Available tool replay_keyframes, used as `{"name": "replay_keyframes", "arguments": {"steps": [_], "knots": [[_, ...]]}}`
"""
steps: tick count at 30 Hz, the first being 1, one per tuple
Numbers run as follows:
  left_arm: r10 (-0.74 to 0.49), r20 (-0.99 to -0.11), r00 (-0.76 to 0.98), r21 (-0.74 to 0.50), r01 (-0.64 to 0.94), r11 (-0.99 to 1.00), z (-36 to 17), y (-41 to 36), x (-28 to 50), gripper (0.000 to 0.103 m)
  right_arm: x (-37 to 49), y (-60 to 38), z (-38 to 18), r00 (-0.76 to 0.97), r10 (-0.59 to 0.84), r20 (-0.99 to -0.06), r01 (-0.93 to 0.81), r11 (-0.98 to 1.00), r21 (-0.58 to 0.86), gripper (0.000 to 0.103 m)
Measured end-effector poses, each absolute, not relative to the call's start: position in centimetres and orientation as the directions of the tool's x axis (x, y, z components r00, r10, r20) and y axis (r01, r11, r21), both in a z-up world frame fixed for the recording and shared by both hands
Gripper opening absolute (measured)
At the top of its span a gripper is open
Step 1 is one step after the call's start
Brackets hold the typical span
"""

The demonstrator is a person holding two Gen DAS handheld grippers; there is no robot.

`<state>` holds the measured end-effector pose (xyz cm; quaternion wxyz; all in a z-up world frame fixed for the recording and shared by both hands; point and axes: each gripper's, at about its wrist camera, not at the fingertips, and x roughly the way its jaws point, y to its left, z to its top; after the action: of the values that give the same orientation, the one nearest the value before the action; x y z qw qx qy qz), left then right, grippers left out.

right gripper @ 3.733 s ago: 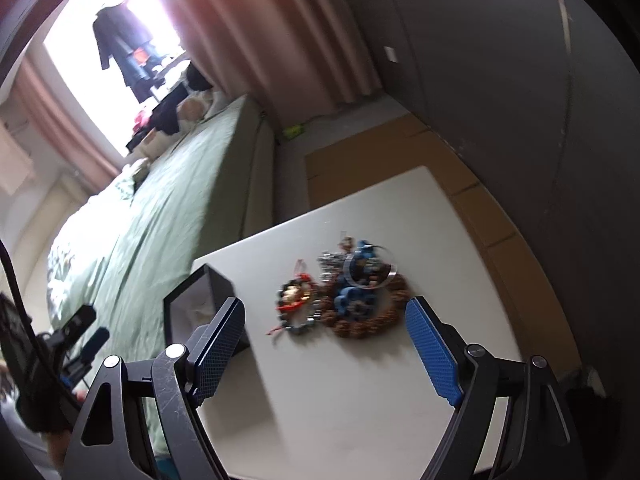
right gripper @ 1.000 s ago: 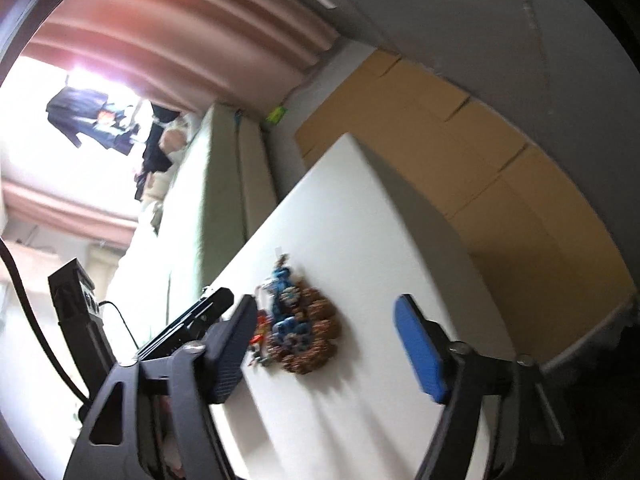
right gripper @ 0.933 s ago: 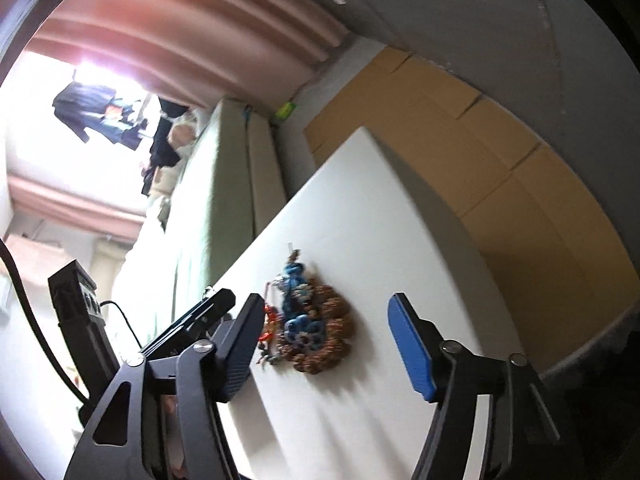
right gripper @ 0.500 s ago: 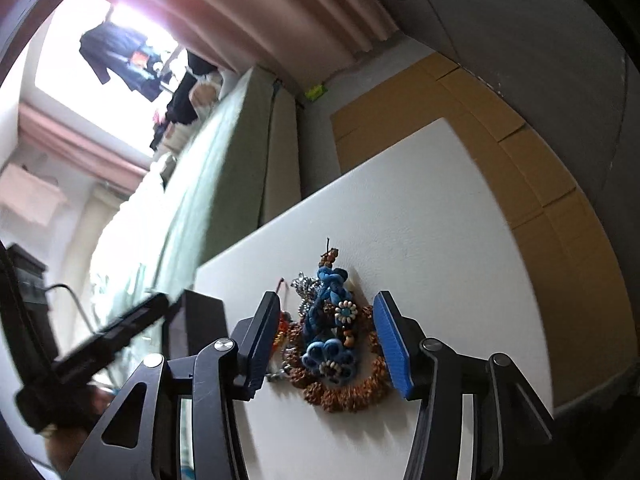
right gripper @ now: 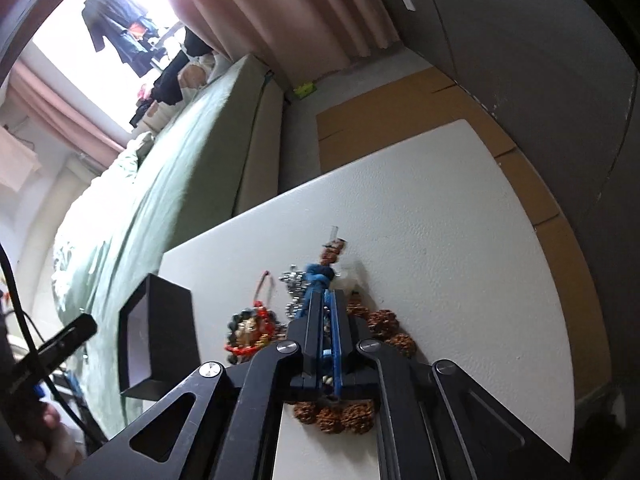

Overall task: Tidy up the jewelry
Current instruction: 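Place the silver hoop in the box with left tool while right grasps blue bracelet, then carry the blue beaded bracelet into the black box and open the right tool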

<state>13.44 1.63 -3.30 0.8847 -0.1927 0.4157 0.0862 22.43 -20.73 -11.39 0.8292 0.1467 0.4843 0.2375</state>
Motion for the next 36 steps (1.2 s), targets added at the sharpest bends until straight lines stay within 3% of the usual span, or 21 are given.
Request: {"name": "replay_keyframes", "arguments": {"steps": [10,17,20,22,23,24,25,26,36], "knots": [[-0.076,-0.745,0.662,-0.366,-0.311,0.877,-4.1,4.5,12.2,0.052,20.2,-19.1,-6.9,0.485,0.597,-0.639,-0.318,0.801,0.508,0.002],[-0.127,-0.698,0.705,-0.461,-0.306,0.833,-3.4,6.4,11.2,0.071,17.9,-16.4,-4.0,0.512,0.629,-0.585,-0.402,0.777,0.484,0.002],[-0.125,-0.688,0.715,-0.473,-0.31,0.825,-3.0,7.0,10.5,0.071,17.7,-15.6,-3.6,0.524,0.61,-0.594,-0.423,0.792,0.44,0.002],[-0.114,-0.687,0.718,-0.469,-0.317,0.824,-2.8,7.3,10.1,0.071,18.5,-15.6,-4.6,0.52,0.555,-0.649,-0.373,0.831,0.412,0.003],[-0.111,-0.687,0.718,-0.469,-0.321,0.823,-2.7,7.5,10.0,0.071,18.8,-15.6,-5.1,0.514,0.533,-0.672,-0.354,0.845,0.4,0.005],[-0.111,-0.685,0.72,-0.474,-0.325,0.819,-2.7,7.8,9.8,0.071,19.3,-15.7,-5.9,0.507,0.498,-0.704,-0.322,0.867,0.381,0.021],[-0.113,-0.683,0.721,-0.48,-0.327,0.814,-2.8,8.0,9.7,0.071,19.9,-16.0,-6.7,0.511,0.455,-0.729,-0.287,0.89,0.354,0.049],[-0.113,-0.683,0.722,-0.483,-0.329,0.812,-2.8,8.2,9.7,0.071,20.1,-16.4,-7.2,0.523,0.429,-0.736,-0.268,0.903,0.336,0.057],[-0.114,-0.696,0.709,-0.482,-0.344,0.806,-3.6,8.6,10.4,0.071,22.9,-17.1,-11.2,0.506,0.3,-0.809,-0.221,0.951,0.214,0.059]]}}
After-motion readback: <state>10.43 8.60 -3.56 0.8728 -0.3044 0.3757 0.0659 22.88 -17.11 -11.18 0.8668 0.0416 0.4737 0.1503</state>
